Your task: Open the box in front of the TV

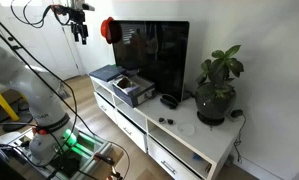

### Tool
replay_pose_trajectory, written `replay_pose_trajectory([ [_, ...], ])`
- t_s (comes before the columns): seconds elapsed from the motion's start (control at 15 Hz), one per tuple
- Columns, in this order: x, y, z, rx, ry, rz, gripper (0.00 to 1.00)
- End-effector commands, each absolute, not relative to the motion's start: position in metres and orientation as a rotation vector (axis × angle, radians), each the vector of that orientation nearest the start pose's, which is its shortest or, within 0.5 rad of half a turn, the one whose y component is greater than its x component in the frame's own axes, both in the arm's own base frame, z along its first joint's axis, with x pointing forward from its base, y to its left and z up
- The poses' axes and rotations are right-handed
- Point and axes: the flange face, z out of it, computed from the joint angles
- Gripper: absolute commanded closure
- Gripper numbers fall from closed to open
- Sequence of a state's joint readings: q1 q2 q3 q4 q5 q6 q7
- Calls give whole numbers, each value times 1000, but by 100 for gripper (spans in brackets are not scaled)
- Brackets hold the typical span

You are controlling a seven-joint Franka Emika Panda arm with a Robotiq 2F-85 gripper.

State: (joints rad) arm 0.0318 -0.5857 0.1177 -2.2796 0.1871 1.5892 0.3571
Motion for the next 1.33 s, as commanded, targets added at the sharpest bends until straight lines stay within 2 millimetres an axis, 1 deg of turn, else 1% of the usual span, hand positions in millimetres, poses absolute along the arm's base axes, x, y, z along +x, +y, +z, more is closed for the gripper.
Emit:
replay_pose_trajectory([
  [0.0,355,81,561,-3020,370,205,0],
  [0.53,355,81,561,-3020,370,205,0],
  [0.6,367,79,555,-3036,362,200,0],
  [0.67,375,80,547,-3052,322,149,0],
  [0.8,387,85,521,-3101,257,137,0],
  [0.93,399,90,488,-3144,260,99,0],
  [1.07,406,98,456,-3188,218,59,0],
  [1.13,411,99,436,-3219,186,40,0],
  [1.27,421,94,405,-3260,160,23,0],
])
